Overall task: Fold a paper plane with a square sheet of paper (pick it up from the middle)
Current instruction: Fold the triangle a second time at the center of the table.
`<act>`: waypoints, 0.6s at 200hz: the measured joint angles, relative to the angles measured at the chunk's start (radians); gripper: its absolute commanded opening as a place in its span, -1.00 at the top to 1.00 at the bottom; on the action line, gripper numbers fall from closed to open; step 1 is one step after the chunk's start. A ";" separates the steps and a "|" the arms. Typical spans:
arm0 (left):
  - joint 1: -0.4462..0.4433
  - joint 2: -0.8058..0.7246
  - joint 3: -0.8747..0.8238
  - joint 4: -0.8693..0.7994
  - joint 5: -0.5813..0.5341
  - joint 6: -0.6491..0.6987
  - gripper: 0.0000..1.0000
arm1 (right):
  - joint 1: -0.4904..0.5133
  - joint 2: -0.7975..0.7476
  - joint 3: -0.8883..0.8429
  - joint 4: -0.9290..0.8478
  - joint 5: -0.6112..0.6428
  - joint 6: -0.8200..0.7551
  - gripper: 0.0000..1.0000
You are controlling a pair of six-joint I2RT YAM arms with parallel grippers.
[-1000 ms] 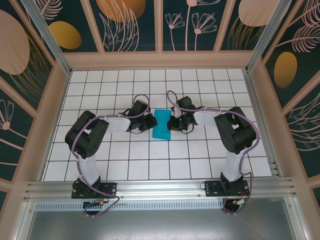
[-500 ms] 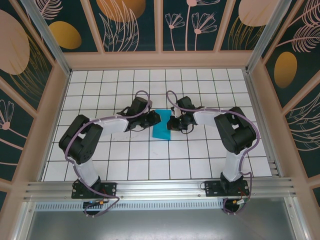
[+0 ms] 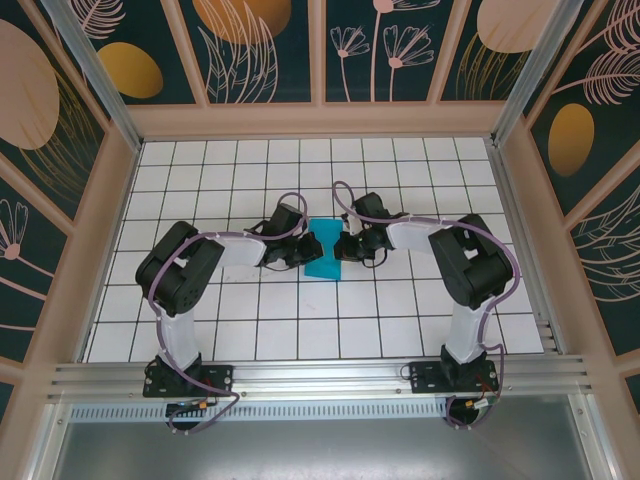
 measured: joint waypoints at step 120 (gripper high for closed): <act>-0.009 -0.010 -0.035 0.055 -0.029 -0.033 0.84 | 0.133 -0.116 -0.056 -0.019 0.062 0.023 0.88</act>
